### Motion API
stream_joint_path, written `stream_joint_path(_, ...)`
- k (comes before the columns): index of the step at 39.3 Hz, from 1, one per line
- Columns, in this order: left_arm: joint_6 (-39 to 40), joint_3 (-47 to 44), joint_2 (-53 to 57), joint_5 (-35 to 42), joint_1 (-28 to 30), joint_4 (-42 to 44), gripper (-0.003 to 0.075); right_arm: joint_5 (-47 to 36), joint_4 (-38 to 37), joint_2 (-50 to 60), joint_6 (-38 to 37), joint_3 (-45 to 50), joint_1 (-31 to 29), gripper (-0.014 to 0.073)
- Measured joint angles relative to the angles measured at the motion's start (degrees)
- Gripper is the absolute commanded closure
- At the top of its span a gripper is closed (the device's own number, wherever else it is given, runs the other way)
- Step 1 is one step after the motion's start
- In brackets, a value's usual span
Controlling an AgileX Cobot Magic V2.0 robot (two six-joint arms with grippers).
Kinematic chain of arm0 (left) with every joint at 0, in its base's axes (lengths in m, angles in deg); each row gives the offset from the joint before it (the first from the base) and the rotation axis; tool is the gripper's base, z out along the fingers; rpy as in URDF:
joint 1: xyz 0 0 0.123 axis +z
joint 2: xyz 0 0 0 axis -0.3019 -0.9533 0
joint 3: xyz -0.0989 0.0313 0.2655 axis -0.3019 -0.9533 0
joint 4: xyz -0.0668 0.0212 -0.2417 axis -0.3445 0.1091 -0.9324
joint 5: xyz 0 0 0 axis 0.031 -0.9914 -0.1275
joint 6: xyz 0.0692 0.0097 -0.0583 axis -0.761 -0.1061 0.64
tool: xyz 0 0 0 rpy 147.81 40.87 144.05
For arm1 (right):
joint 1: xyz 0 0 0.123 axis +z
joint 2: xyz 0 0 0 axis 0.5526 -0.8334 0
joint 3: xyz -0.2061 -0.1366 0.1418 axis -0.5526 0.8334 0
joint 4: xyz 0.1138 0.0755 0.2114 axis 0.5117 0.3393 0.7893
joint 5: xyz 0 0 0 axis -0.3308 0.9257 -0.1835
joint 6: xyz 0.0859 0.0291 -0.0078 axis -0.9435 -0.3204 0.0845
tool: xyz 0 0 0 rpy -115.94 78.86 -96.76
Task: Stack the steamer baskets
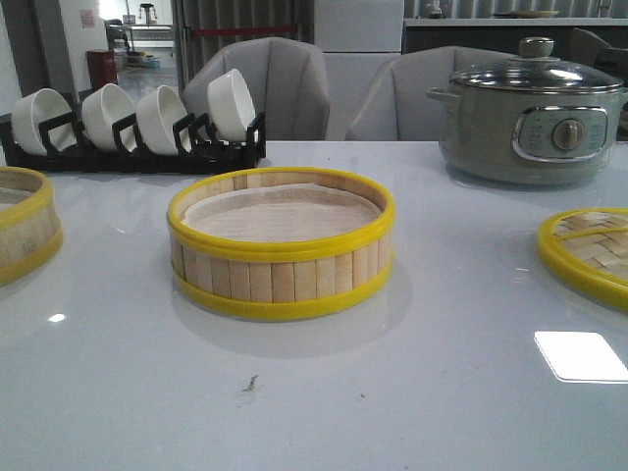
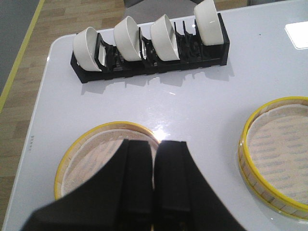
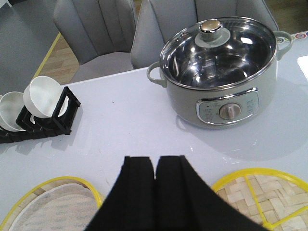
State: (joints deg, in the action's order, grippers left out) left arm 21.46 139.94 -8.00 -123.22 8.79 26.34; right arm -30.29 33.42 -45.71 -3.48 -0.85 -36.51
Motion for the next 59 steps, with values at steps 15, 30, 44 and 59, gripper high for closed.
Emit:
stream_joint_path(15, 0.0, 0.0, -0.1, -0.9, 0.0, 0.0, 0.0451, 0.0, 0.0, -0.1, 0.0, 0.0, 0.0, 0.0095)
stream_joint_path(30, 0.0, 0.0, -11.6, -2.7, 0.0, -1.3, 0.0192, 2.5, 0.0, -0.1, 0.0, 0.0, 0.0, 0.0097)
stream_joint_path(44, 1.0, 0.0, -26.6, 0.4, 0.0, -2.2, 0.0195, 3.9, 0.0, -0.2, 0.0, 0.0, 0.0, 0.0097)
stream_joint_path(59, 1.8, 0.0, -40.6, 6.2, 0.0, -1.8, 0.0195, 5.8, 0.0, -0.2, 0.0, 0.0, 0.0, 0.0097)
